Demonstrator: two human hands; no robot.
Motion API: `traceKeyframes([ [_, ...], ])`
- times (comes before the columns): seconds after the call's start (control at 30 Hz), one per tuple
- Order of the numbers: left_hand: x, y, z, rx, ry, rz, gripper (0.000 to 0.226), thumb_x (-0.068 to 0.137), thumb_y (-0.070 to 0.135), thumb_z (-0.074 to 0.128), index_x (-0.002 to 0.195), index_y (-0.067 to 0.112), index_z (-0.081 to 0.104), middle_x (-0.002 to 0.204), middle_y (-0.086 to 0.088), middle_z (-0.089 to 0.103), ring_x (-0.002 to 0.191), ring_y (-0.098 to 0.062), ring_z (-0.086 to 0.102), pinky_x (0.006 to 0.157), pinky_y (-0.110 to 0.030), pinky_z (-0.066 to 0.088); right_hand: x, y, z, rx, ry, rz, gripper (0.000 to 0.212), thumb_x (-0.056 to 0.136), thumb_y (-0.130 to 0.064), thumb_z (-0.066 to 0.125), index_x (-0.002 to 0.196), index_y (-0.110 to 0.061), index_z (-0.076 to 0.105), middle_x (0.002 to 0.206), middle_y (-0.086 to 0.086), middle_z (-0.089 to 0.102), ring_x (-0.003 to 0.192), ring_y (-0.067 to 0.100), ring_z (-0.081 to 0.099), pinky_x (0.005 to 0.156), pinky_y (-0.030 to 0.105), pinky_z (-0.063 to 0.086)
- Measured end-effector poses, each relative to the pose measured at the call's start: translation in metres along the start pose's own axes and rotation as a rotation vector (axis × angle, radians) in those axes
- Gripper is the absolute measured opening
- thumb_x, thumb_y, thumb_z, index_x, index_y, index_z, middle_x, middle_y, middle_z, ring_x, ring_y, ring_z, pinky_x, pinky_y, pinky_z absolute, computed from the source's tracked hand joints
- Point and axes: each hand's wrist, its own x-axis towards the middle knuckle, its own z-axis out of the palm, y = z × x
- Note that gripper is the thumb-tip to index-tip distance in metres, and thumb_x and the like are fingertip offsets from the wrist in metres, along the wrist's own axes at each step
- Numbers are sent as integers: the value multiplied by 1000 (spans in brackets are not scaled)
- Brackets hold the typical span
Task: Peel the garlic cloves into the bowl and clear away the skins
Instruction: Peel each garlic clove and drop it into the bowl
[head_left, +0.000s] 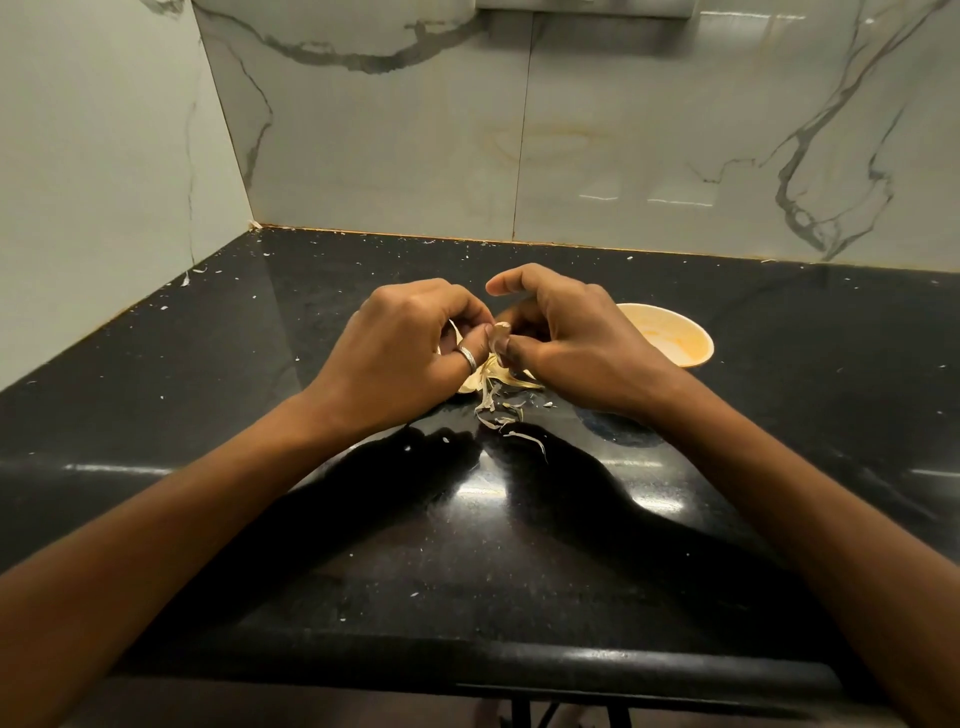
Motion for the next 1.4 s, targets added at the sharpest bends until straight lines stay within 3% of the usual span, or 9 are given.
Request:
traceKeyframes([
  [0.17, -1, 0, -1, 57, -22, 15, 27, 92, 37, 54, 92, 15, 69, 79, 5, 63, 68, -16, 59, 60, -43, 52, 0, -2, 1, 3, -20, 8, 49, 96, -6, 63, 142, -12, 48, 86, -1, 71, 75, 12, 63, 71, 24, 52],
  [0.6, 1, -3, -1, -7, 2, -84, 22, 89, 36, 55, 89, 18, 67, 76, 8, 62, 68, -12, 58, 61, -44, 52, -1, -3, -2, 44, -68, 13, 52, 96, -4, 62, 144, -14, 44, 86, -3, 71, 80, 12, 66, 74, 27, 55],
  [0.8, 2, 3, -3, -56, 21, -43, 19, 88, 29, 66, 97, 15, 76, 80, 4, 71, 65, -12, 64, 62, -34, 54, 0, -1, -3, 30, -25, 16, 36, 95, -10, 67, 128, -14, 53, 90, 1, 74, 83, 19, 71, 80, 38, 60],
  [1.0, 2, 3, -3, -95, -2, -44, 19, 89, 27, 72, 103, 15, 77, 85, 7, 73, 67, -10, 67, 64, -28, 56, 2, 3, -2, 45, 37, 7, 17, 93, -12, 73, 107, -13, 63, 90, 1, 77, 81, 11, 75, 80, 42, 62],
  [1.13, 2, 5, -3, -184, -33, -169, 17, 90, 22, 76, 105, 14, 74, 82, 12, 70, 66, -2, 67, 60, -17, 54, 3, 5, -3, 81, 76, 25, 13, 91, -13, 76, 100, -11, 66, 85, 3, 78, 78, 13, 76, 80, 44, 63],
  [1.27, 5, 7, -5, -437, -115, -393, 35, 84, 30, 77, 113, 13, 68, 96, -3, 72, 79, -20, 73, 51, -31, 59, 5, 7, -3, 143, 95, 43, 9, 93, -11, 74, 99, -8, 68, 86, 6, 78, 80, 15, 77, 82, 41, 63],
  [1.4, 5, 10, -3, -545, -154, -471, 27, 86, 23, 76, 110, 17, 67, 99, -7, 71, 87, -23, 73, 54, -32, 61, 7, 9, -3, 185, 102, 51, 8, 93, -15, 73, 100, -12, 72, 89, 5, 77, 84, 14, 76, 79, 33, 60],
])
